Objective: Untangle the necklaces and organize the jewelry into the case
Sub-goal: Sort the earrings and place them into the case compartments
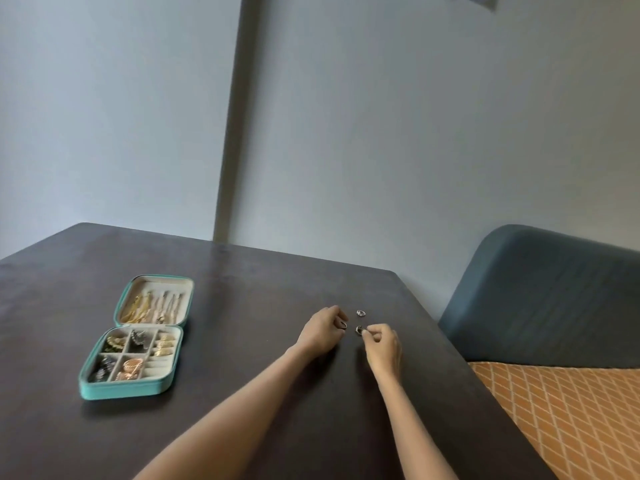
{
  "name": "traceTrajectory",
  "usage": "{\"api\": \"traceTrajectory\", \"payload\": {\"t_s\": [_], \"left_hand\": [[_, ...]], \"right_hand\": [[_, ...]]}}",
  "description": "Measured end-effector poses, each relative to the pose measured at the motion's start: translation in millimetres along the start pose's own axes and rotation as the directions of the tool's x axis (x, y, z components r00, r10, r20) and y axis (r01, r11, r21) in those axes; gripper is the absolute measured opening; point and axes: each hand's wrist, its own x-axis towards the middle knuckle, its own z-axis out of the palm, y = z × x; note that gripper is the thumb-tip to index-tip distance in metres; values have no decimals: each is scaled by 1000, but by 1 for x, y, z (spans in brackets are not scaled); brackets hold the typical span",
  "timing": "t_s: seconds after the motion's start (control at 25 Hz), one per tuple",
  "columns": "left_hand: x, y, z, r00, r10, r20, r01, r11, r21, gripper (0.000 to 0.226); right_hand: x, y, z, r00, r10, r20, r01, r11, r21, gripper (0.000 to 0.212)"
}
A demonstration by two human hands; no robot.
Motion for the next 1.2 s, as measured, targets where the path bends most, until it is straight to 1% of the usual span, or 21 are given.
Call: {"api": "traceTrajectory", "payload": {"t_s": [0.04, 0.12, 0.24, 0.32, 0.36, 0.4, 0.48, 0.52, 0.64, 0.72, 0.76, 0.8, 0.88, 0.96, 1.0, 1.08, 1.2], "left_hand": [[3, -2, 5, 1000, -3, -22, 3, 1000, -15, 25], [8, -5, 8, 999, -15, -51, 13, 999, -40, 23], [12, -7, 4, 999, -25, -29, 23, 997, -72, 21], [12, -6, 0, 999, -43, -4, 43, 995, -89, 23], [11, -5, -2, 999, -45, 1, 45, 994, -98, 27], [9, -5, -4, 999, -35, -1, 35, 993, -112, 30], [3, -5, -11, 1000, 13, -11, -15, 985, -171, 33], [0, -5, -15, 999, 40, -12, -42, 979, -202, 31], [-14, -6, -37, 992, 110, -57, -121, 963, -239, 14], [-26, -7, -59, 990, 111, -90, -130, 962, -239, 9], [-33, -9, -71, 989, 104, -101, -125, 966, -225, 9], [-38, -10, -84, 989, 96, -109, -117, 972, -204, 7], [-46, -14, -108, 989, 86, -119, -102, 984, -144, 6], [-55, -19, -132, 986, 104, -131, -109, 993, -36, 10], [-60, -21, -143, 983, 119, -138, -117, 993, 18, 12], [-70, -26, -165, 985, 113, -129, -103, 991, 84, 13], [-83, -38, -196, 997, 70, -39, -65, 990, 122, 10]], "right_hand": [[5, -1, 3, 1000, -4, 17, 5, 999, -35, 16], [10, -6, 9, 1000, -2, 4, 2, 996, -84, 21], [13, -8, 16, 999, -30, 10, 31, 985, -169, 19], [12, -7, 15, 999, -20, 27, 24, 989, -146, 18], [11, -7, 14, 999, -21, 44, 23, 998, -61, 18], [8, -9, 12, 996, -24, 84, 17, 997, 82, 17], [-1, -18, 8, 974, -44, 222, -44, 924, 379, 17], [-6, -24, 6, 955, -44, 294, -105, 874, 474, 18], [-21, -43, 7, 895, -50, 444, -265, 739, 619, 21], [-34, -58, 13, 866, -70, 496, -322, 681, 658, 21], [-41, -66, 15, 863, -88, 498, -313, 680, 663, 19], [-47, -73, 18, 871, -115, 478, -265, 708, 654, 15], [-57, -83, 22, 896, -206, 393, -88, 787, 611, 6], [-66, -96, 24, 901, -294, 320, 58, 811, 582, 16], [-71, -105, 25, 890, -329, 316, 106, 823, 558, 19], [-82, -121, 31, 860, -381, 341, 179, 850, 496, 20], [-100, -141, 44, 849, -402, 344, 219, 859, 463, 16]]}}
